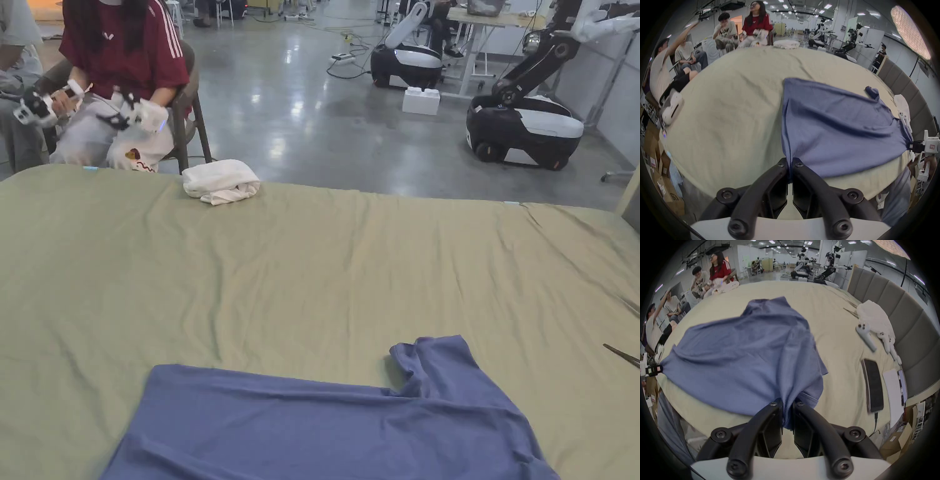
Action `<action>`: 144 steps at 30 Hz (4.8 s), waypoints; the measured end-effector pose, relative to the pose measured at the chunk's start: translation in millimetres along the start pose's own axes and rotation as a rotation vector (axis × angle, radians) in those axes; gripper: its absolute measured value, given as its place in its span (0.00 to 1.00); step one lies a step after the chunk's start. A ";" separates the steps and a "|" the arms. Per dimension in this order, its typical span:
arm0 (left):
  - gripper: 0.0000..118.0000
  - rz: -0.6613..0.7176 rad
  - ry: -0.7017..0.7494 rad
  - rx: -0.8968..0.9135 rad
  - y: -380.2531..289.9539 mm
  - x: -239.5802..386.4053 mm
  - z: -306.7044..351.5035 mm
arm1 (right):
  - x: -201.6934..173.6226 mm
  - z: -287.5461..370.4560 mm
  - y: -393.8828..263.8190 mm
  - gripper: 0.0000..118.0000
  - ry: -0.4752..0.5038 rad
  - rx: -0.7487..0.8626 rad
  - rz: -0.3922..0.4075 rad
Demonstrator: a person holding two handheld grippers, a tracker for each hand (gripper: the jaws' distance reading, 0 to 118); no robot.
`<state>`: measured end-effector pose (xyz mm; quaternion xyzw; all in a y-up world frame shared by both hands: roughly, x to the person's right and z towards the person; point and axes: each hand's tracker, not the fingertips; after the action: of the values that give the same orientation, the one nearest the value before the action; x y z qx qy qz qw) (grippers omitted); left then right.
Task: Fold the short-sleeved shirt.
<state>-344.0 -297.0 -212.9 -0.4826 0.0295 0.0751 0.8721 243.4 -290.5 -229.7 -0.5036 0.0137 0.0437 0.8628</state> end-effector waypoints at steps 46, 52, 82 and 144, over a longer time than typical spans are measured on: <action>0.00 -0.063 0.044 0.300 172.4 33.4 -79.8 | -108.6 27.3 139.7 0.01 0.000 0.761 -0.022; 0.37 -0.011 0.018 0.078 210.2 9.6 -136.3 | -96.1 13.2 136.6 0.01 -0.013 0.705 -0.038; 0.00 -0.081 -0.028 0.147 190.0 32.2 -110.7 | 31.0 -137.5 222.9 0.60 0.005 0.119 -0.099; 0.10 -0.162 -0.007 0.067 -17.6 -0.6 -40.2 | 15.3 -20.7 -18.7 0.15 -0.044 -0.012 -0.021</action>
<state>-341.0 -340.2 -219.5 -0.4538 -0.0102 0.0049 0.8910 260.7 -316.7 -224.7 -0.5079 -0.0107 0.0457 0.8601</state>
